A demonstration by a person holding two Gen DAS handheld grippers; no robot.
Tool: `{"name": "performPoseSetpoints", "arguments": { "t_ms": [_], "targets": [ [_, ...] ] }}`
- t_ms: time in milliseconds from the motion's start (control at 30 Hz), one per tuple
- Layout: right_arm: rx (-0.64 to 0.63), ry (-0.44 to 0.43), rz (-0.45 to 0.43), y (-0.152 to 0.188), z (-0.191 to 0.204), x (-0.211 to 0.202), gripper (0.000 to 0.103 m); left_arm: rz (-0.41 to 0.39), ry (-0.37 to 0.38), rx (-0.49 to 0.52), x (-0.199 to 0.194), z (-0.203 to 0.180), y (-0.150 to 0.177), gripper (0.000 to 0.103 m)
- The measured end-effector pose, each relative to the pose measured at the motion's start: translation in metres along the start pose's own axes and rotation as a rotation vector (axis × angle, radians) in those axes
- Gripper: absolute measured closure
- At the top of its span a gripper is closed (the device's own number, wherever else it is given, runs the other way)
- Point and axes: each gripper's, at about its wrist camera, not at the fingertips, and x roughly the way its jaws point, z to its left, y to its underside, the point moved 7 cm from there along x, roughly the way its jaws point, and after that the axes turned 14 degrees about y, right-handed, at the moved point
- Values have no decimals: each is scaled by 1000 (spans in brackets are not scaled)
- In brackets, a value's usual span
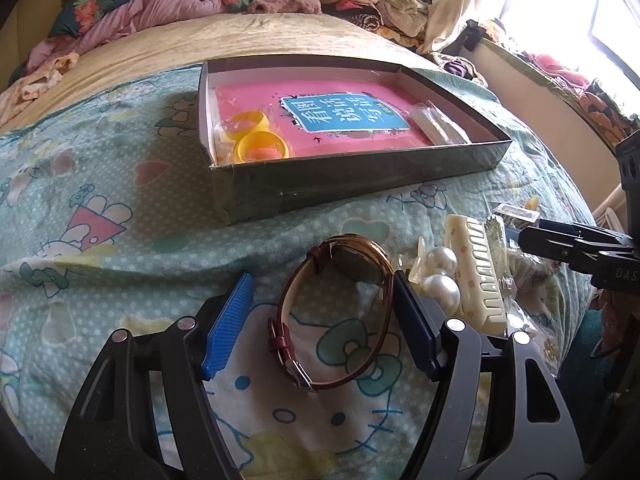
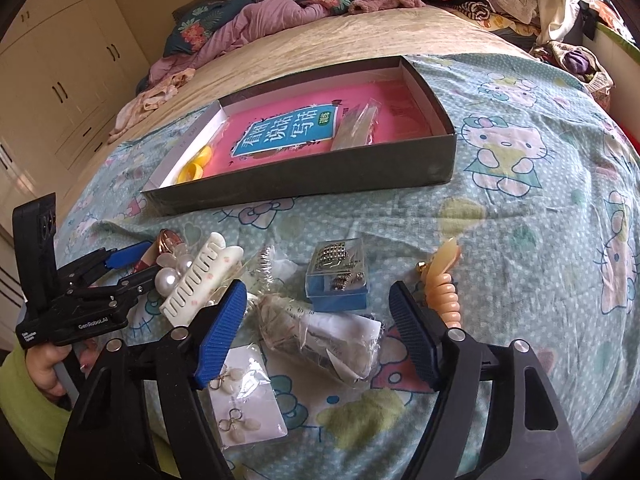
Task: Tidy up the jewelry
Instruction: 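Grasp the brown leather watch with the left tool while the right tool grasps the small blue box, then carry the watch with the left tool while the right tool carries the blue box into the pink box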
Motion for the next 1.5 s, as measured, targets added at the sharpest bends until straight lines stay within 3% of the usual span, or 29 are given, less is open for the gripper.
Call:
{"name": "performPoseSetpoints", "arguments": {
  "t_ms": [133, 233, 267, 467, 933, 1500],
  "targets": [
    [5, -5, 25, -1, 0, 14, 50, -8, 4, -4, 3, -1, -3, 46],
    [-5, -4, 23, -3, 1, 19, 67, -8, 9, 3, 5, -4, -4, 63],
    [-8, -7, 19, -3, 2, 19, 71, -9, 2, 10, 5, -6, -4, 65],
    [-5, -22, -23, -2, 0, 5, 71, -28, 16, 9, -1, -11, -4, 74],
    [-22, -59, -138, -12, 8, -46, 71, -140, 52, -8, -52, -22, -27, 74],
    [-7, -67, -249, -64, 11, -72, 71, -180, 53, -35, -44, -23, -69, 74]
  ]
}}
